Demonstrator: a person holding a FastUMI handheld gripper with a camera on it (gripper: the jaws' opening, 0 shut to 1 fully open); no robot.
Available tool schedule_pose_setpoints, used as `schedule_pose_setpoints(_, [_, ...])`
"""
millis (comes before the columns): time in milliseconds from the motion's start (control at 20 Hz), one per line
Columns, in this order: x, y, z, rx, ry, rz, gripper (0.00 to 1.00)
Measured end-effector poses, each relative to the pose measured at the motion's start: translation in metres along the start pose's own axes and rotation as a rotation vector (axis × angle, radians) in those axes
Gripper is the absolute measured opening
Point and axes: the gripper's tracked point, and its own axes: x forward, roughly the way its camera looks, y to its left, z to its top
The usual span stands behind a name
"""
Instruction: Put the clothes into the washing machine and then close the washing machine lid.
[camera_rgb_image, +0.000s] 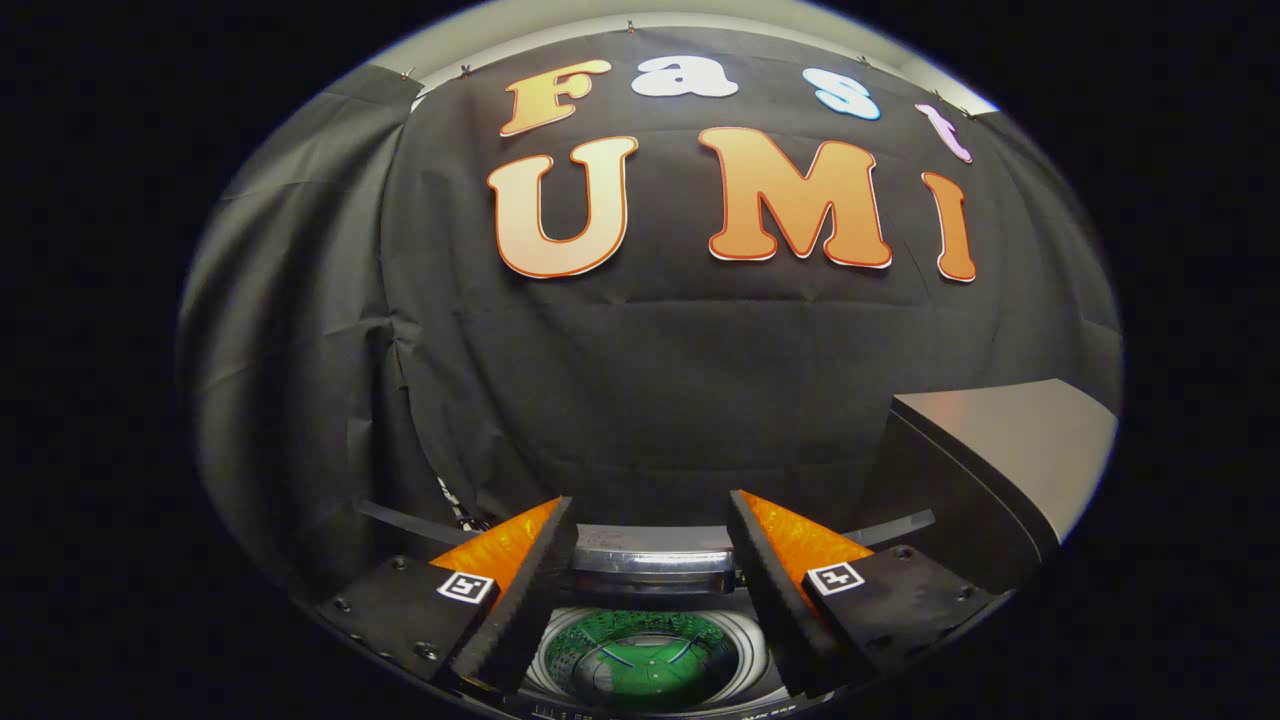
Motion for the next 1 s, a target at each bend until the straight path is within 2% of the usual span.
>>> schedule_pose_setpoints(200, [-0.003, 0.000, -0.027, 0.008, 0.042, 0.008, 0.98])
schedule_pose_setpoints(250, [0.000, -0.006, -0.049, -0.013, 0.099, -0.016, 0.98])
schedule_pose_setpoints(350, [0.006, -0.009, -0.097, -0.017, 0.207, -0.006, 0.99])
schedule_pose_setpoints(500, [0.008, -0.009, -0.160, 0.069, 0.355, -0.004, 0.99])
schedule_pose_setpoints(600, [0.007, -0.005, -0.177, 0.094, 0.385, -0.011, 0.99])
schedule_pose_setpoints(800, [-0.001, -0.009, -0.169, 0.055, 0.407, 0.003, 0.99])
schedule_pose_setpoints(1000, [-0.015, -0.009, -0.084, -0.017, 0.265, 0.042, 0.99])
